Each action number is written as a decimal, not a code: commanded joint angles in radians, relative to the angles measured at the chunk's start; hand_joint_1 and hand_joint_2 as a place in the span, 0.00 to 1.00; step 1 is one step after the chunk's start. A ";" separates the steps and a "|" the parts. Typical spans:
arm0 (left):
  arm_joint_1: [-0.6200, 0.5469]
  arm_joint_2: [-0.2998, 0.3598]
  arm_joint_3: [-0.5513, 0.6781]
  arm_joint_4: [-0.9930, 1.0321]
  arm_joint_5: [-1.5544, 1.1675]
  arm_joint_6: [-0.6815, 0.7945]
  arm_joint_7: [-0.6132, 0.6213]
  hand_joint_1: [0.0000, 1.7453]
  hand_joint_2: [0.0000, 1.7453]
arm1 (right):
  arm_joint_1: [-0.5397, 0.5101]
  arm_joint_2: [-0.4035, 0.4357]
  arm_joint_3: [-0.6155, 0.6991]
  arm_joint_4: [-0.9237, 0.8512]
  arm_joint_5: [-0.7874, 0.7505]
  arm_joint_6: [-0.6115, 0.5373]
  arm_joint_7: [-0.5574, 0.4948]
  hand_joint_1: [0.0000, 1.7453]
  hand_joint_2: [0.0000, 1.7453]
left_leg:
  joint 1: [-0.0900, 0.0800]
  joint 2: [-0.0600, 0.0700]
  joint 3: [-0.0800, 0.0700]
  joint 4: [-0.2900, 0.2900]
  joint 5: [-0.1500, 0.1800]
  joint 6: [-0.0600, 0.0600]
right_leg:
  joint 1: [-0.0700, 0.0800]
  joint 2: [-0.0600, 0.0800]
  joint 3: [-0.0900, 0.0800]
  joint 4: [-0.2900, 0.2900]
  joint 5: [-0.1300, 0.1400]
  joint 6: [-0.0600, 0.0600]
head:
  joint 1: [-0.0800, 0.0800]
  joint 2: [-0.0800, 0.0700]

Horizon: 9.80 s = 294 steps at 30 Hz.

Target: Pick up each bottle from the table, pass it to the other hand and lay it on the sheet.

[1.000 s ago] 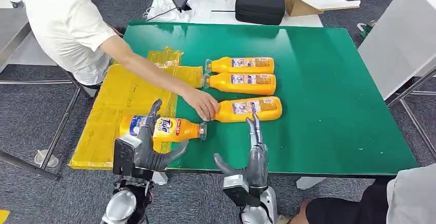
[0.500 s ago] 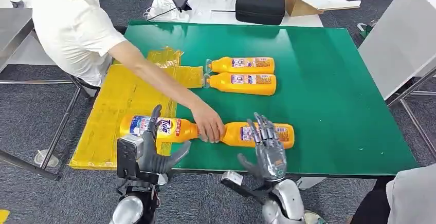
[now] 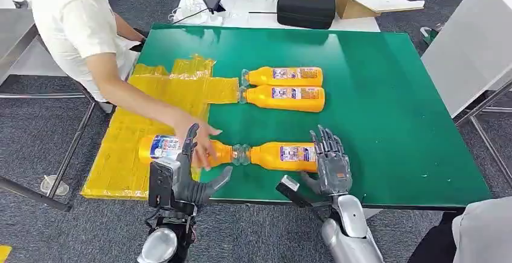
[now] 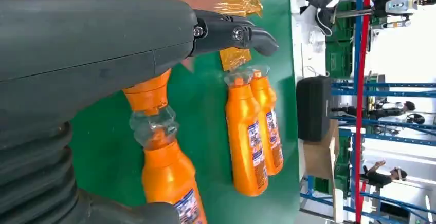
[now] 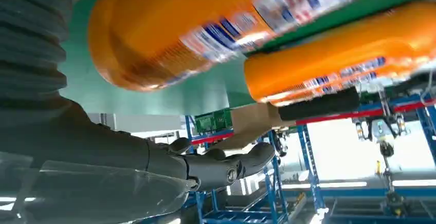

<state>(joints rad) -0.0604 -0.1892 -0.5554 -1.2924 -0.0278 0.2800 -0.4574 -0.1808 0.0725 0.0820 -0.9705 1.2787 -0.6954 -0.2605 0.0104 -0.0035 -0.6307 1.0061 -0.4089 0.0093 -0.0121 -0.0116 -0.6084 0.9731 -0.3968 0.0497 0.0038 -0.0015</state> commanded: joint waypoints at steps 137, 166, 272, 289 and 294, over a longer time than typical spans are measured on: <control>0.010 0.008 -0.026 -0.004 0.420 0.066 -0.166 1.00 1.00 | 0.056 0.005 0.517 -0.106 -0.928 0.409 -0.217 0.00 1.00 | 0.001 0.004 0.004 -0.001 -0.002 0.001 | 0.001 0.006 0.002 -0.001 0.001 -0.002 | 0.000 0.000; -0.352 0.099 0.274 0.677 -0.900 0.184 0.253 1.00 1.00 | 0.237 0.126 0.123 -0.421 -0.897 -0.003 -0.438 0.00 1.00 | 0.001 0.005 0.003 -0.001 0.002 0.000 | 0.002 0.007 0.001 -0.001 0.003 -0.003 | 0.000 0.000; -0.196 -0.026 -0.235 0.244 -0.190 0.125 -0.038 0.00 1.00 | -0.201 -0.048 0.042 0.434 -0.234 0.041 -0.231 0.00 1.00 | -0.001 0.003 0.000 -0.001 0.003 0.001 | 0.000 0.005 -0.002 0.000 0.006 -0.003 | 0.000 0.000; -0.204 -0.032 -0.241 0.242 -0.180 0.121 -0.049 0.00 1.00 | -0.234 -0.107 0.151 0.529 -0.256 0.248 -0.145 1.00 1.00 | -0.001 0.002 0.002 -0.001 0.005 0.001 | 0.000 0.003 0.000 -0.001 0.007 -0.003 | 0.000 0.000; -0.205 -0.032 -0.242 0.239 -0.179 0.116 -0.049 0.00 1.00 | -0.228 -0.114 0.162 0.526 -0.253 0.253 -0.150 1.00 1.00 | 0.000 0.001 0.006 -0.001 0.005 0.001 | 0.000 0.003 0.004 -0.001 0.006 -0.003 | 0.000 0.000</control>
<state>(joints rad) -0.2244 -0.2350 -0.7675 -1.0994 -0.2102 0.4040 -0.5058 -0.4349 -0.0164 0.1908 -0.5394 1.0193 -0.4807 -0.4128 0.0090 0.0015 -0.6272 1.0058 -0.4040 0.0105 -0.0130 -0.0055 -0.6090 0.9735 -0.3893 0.0482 0.0038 -0.0015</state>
